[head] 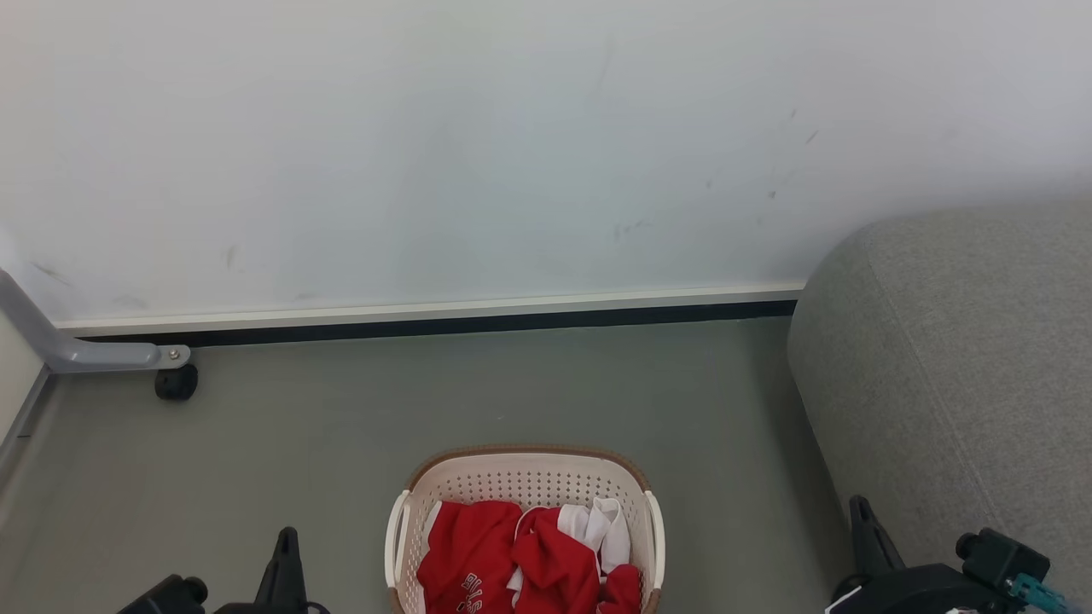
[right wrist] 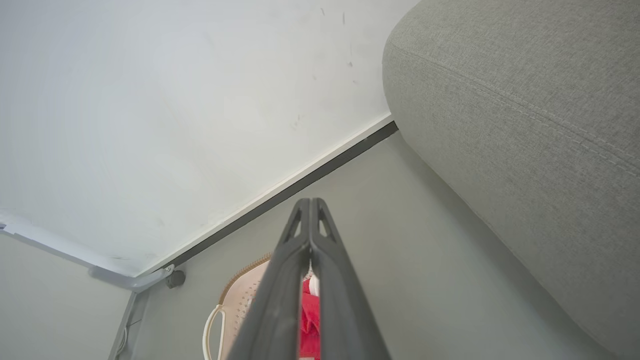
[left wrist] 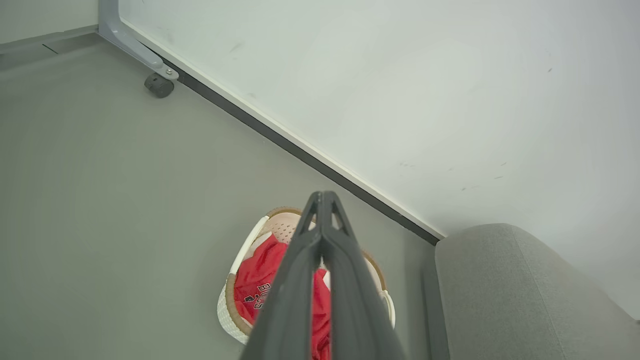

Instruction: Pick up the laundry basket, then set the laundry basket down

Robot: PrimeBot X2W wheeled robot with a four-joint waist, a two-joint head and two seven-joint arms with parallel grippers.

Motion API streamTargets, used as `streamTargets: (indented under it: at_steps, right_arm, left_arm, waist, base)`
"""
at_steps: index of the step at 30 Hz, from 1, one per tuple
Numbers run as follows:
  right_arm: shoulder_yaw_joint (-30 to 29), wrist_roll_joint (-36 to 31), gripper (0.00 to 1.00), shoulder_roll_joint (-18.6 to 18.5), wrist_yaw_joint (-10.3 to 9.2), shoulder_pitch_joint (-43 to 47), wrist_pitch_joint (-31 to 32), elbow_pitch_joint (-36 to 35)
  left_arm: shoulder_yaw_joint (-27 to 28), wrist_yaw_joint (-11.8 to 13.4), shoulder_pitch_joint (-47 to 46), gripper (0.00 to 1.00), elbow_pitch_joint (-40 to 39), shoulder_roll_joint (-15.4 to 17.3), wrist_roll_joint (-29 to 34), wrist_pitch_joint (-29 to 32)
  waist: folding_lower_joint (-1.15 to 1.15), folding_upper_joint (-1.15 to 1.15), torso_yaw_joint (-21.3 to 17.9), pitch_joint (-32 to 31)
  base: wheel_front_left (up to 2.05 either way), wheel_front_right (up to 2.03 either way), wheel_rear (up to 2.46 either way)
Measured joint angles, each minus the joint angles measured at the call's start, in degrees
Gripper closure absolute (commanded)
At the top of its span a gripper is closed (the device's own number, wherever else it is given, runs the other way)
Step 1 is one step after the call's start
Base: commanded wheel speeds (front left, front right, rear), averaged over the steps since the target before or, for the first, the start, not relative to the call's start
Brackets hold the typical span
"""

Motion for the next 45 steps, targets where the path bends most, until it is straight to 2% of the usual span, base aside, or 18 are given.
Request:
streamTargets:
  at_steps: [45]
  right_arm:
    - [-12.14, 34.4, 1.0, 1.57, 6.47, -0.04, 9.09, -3.48]
  left_arm:
    - [5.99, -6.55, -1.92, 1.0, -2.9, -0.04, -31.77, 9.13]
  waist:
    - [0.0, 0.0, 0.45, 1.55]
  base:
    - [0.0, 0.0, 0.0]
